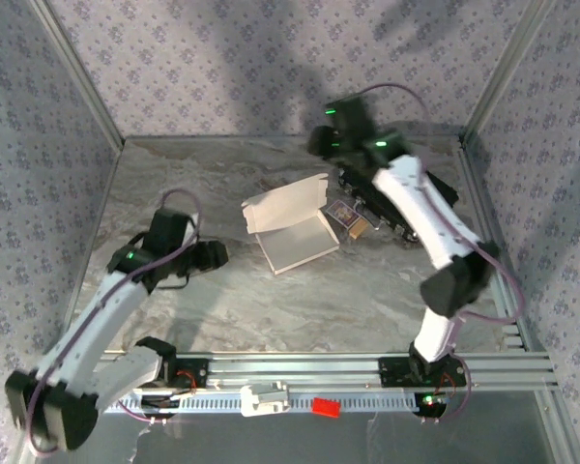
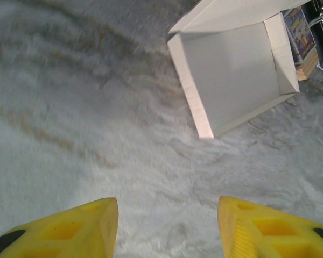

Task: Fold the paper box

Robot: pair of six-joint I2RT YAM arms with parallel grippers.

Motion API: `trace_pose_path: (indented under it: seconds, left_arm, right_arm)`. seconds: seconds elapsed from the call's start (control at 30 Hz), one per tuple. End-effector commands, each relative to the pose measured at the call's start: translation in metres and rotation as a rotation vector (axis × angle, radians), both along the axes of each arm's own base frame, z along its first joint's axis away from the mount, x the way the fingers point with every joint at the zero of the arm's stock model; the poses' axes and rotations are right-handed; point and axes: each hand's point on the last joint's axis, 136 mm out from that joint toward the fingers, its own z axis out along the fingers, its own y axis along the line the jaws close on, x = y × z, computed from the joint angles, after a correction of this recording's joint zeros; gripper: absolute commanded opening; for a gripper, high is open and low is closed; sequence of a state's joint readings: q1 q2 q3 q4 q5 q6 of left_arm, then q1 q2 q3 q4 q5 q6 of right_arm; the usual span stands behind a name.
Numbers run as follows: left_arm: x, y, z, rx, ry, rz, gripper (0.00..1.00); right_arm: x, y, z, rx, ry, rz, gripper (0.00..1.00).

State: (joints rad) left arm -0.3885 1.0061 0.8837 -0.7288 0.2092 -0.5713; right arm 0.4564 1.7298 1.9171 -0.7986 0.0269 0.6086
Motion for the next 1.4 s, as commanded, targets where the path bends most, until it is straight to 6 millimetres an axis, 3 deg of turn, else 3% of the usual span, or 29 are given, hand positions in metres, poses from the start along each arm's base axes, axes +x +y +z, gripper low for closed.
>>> trace_pose_path:
  seconds: [0.0, 0.03, 0.13, 0.27, 0.47, 0.6, 0.83, 1.03, 1.37]
  left_arm:
    - [0.049, -0.014, 0.026, 0.110, -0.206, -0.153, 0.52]
    - [0.059, -0.015, 0.022, 0.135, -0.215, -0.169, 0.53]
    - [0.084, -0.023, 0.015, 0.162, -0.257, -0.191, 0.52]
    - [0.102, -0.027, 0.006, 0.174, -0.271, -0.209, 0.53]
    - [0.115, -0.047, -0.005, 0.153, -0.275, -0.340, 0.53]
    - [0.128, -0.043, -0.012, 0.171, -0.271, -0.323, 0.53]
    - [0.135, -0.052, -0.018, 0.151, -0.238, -0.367, 0.51]
    - [0.135, -0.056, -0.018, 0.153, -0.231, -0.384, 0.46]
    - [0.134, -0.057, -0.022, 0.174, -0.207, -0.380, 0.39]
  right_arm:
    - [-0.011, -0.014, -0.040, -0.085, -0.060, 0.528, 0.54]
    - [-0.012, -0.032, -0.052, -0.054, -0.041, 0.543, 0.55]
    - [-0.014, -0.058, -0.073, -0.049, -0.093, 0.654, 0.56]
    - [-0.008, -0.065, -0.113, -0.215, -0.126, 0.789, 0.57]
    - [0.007, -0.045, -0.138, -0.269, -0.154, 0.948, 0.57]
    - [0.017, -0.029, -0.156, -0.279, -0.147, 1.004, 0.57]
    - [0.025, 0.005, -0.168, -0.342, -0.185, 1.102, 0.57]
    - [0.031, 0.008, -0.165, -0.372, -0.194, 1.109, 0.53]
    - [0.030, 0.017, -0.177, -0.378, -0.166, 1.112, 0.35]
